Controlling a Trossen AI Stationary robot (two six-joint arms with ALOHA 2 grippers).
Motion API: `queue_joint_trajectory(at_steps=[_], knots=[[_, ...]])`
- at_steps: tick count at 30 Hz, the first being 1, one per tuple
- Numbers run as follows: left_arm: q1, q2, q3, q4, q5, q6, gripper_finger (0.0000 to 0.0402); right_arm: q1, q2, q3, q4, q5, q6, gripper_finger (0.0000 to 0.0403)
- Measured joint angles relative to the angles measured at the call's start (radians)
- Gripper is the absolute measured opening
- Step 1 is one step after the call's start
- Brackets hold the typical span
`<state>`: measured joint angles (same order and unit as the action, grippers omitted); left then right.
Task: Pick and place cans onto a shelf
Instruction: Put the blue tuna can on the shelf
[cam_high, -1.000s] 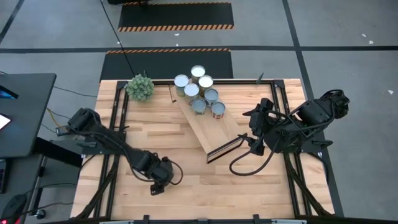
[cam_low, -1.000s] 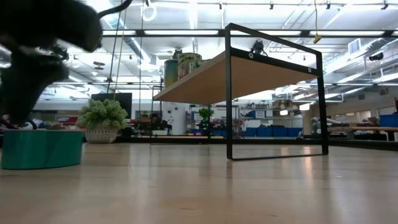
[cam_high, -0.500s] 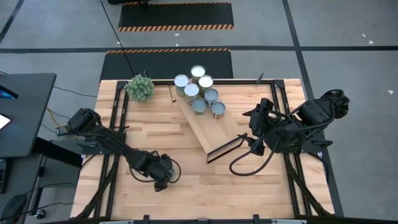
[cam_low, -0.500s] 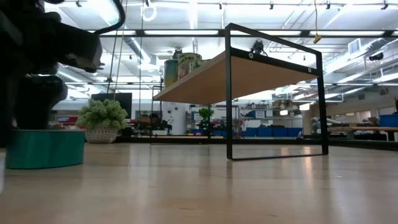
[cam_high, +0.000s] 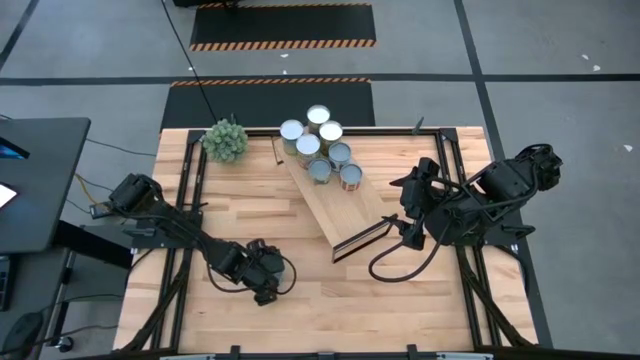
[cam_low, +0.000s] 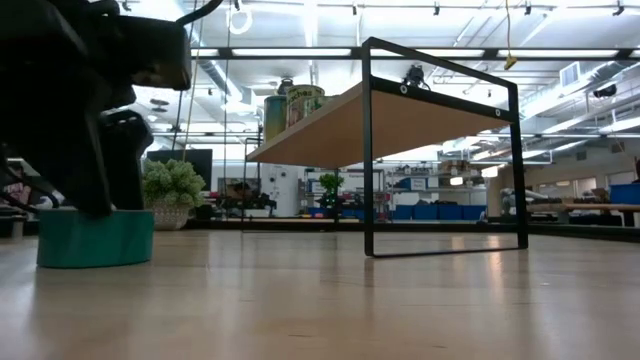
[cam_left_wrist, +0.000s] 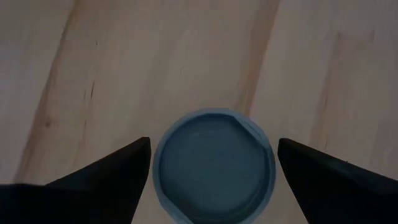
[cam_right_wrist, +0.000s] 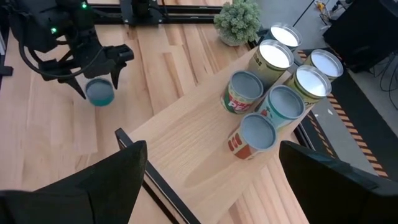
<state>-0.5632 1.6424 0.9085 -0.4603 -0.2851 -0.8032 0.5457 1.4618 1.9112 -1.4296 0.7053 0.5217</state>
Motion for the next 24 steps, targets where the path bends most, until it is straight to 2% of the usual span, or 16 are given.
queue_joint_trajectory(at_steps=[14,22,24], knots=[[0.001,0.061,0.000,0.036,0.038,0.014,0.0355,0.000,0.000,0.000,0.001,0.001,-0.001,0.0373],[0.001,0.061,0.001,0.039,0.057,0.030,0.0292,0.000,0.000,0.000,0.001,0.000,0.002,0.0373],[0.001,0.061,0.001,0.039,0.057,0.025,0.0287,0.000,0.000,0.000,0.001,0.000,0.002,0.0373]])
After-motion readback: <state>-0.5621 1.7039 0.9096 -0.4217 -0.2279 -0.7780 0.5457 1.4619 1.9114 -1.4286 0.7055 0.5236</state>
